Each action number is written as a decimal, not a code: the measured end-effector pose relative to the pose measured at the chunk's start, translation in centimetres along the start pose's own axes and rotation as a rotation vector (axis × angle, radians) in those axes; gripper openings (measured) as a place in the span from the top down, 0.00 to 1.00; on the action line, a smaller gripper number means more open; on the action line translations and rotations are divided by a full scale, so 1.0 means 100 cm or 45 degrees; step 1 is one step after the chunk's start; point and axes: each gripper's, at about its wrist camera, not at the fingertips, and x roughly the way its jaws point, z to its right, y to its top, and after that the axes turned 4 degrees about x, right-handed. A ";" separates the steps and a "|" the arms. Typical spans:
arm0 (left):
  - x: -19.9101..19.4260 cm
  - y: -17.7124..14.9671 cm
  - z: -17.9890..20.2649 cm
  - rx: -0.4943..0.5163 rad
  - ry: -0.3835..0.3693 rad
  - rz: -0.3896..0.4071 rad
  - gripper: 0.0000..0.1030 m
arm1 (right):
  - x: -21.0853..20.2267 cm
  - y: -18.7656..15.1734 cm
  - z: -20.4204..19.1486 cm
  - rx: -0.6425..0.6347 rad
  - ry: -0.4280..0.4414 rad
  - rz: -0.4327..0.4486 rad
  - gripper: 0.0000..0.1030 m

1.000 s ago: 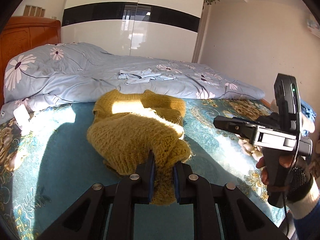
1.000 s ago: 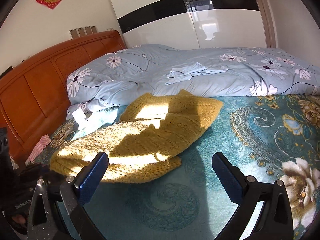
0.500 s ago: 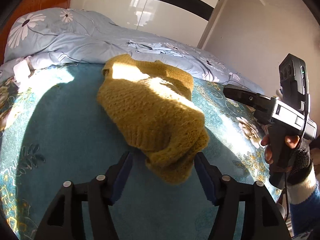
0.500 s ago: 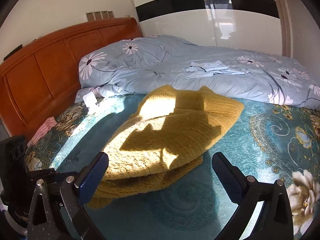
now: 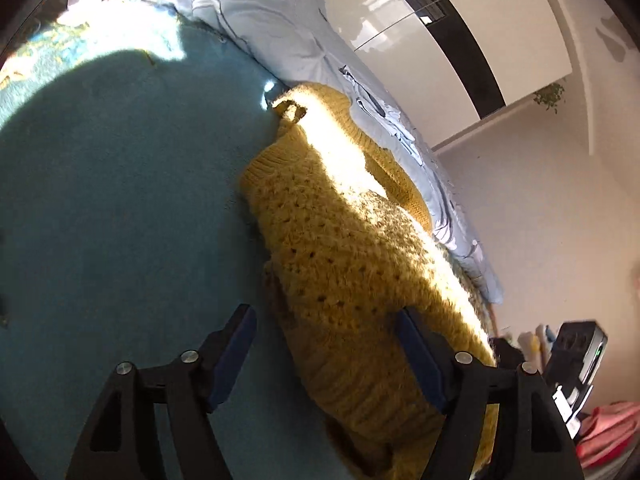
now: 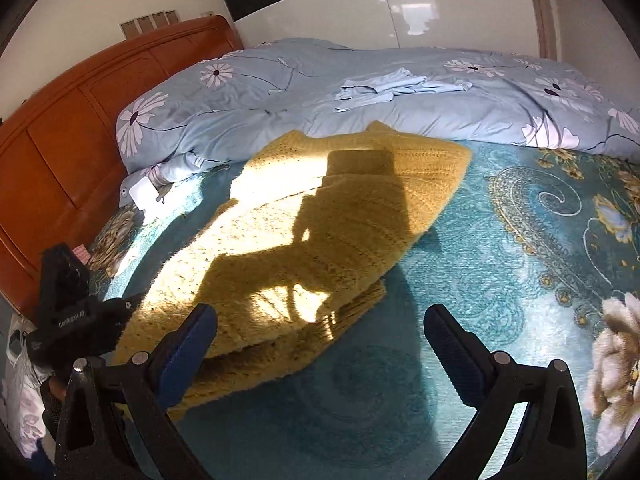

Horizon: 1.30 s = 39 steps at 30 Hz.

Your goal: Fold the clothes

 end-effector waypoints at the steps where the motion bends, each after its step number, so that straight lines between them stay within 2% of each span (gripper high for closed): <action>1: 0.005 0.003 -0.003 -0.044 -0.030 0.002 0.26 | 0.000 0.001 0.006 0.014 -0.009 0.000 0.00; 2: 0.008 0.004 -0.004 -0.071 -0.061 0.011 0.33 | 0.000 0.002 0.012 0.028 -0.018 0.000 0.00; 3: 0.010 0.004 -0.003 -0.081 -0.080 0.017 0.53 | -0.001 0.002 0.018 0.042 -0.027 0.000 0.00; 4: 0.011 0.003 0.001 -0.064 -0.069 0.019 0.66 | -0.001 0.003 0.024 0.056 -0.036 0.000 0.00; 5: 0.010 0.001 0.007 -0.035 -0.044 0.019 0.85 | -0.001 0.004 0.030 0.070 -0.046 0.000 0.00; 9: -0.008 -0.013 0.037 0.200 -0.035 0.009 0.86 | 0.006 0.014 0.047 0.100 -0.068 -0.007 0.00; 11: -0.015 -0.026 0.050 0.326 -0.023 -0.047 0.86 | 0.012 0.022 0.054 0.127 -0.051 -0.007 0.00; 14: -0.015 -0.048 0.055 0.422 0.037 -0.134 0.86 | 0.026 0.037 0.065 0.177 -0.031 -0.015 0.00; 16: -0.013 -0.054 0.050 0.415 0.051 -0.158 0.86 | 0.040 0.049 0.072 0.212 -0.022 -0.032 0.00; 20: -0.010 -0.050 0.039 0.319 -0.003 -0.165 0.85 | 0.072 0.072 0.090 0.318 -0.021 -0.067 0.00; 24: -0.005 -0.047 0.037 0.329 0.002 -0.174 0.85 | 0.100 0.087 0.109 0.450 -0.009 -0.103 0.03; 26: -0.002 -0.047 0.034 0.308 -0.008 -0.180 0.85 | 0.110 0.088 0.116 0.516 0.015 -0.123 0.17; 28: 0.001 -0.047 0.032 0.285 -0.014 -0.188 0.84 | 0.120 0.090 0.122 0.581 0.039 -0.143 0.40; 29: 0.002 -0.047 0.031 0.278 -0.013 -0.192 0.84 | 0.124 0.091 0.124 0.602 0.045 -0.148 0.44; 30: 0.004 -0.047 0.030 0.275 -0.011 -0.195 0.83 | 0.124 0.090 0.123 0.605 0.049 -0.145 0.53; 31: 0.005 -0.046 0.030 0.272 -0.007 -0.194 0.83 | 0.123 0.090 0.123 0.613 0.069 -0.143 0.69; 33: 0.006 -0.044 0.032 0.274 0.002 -0.183 0.83 | 0.118 0.089 0.121 0.634 0.101 -0.126 0.84; 36: 0.007 -0.040 0.038 0.305 0.022 -0.143 0.84 | 0.095 0.089 0.120 0.647 0.188 -0.056 0.88; 39: 0.003 -0.034 0.047 0.340 0.025 -0.099 0.84 | 0.052 0.085 0.116 0.602 0.223 0.043 0.88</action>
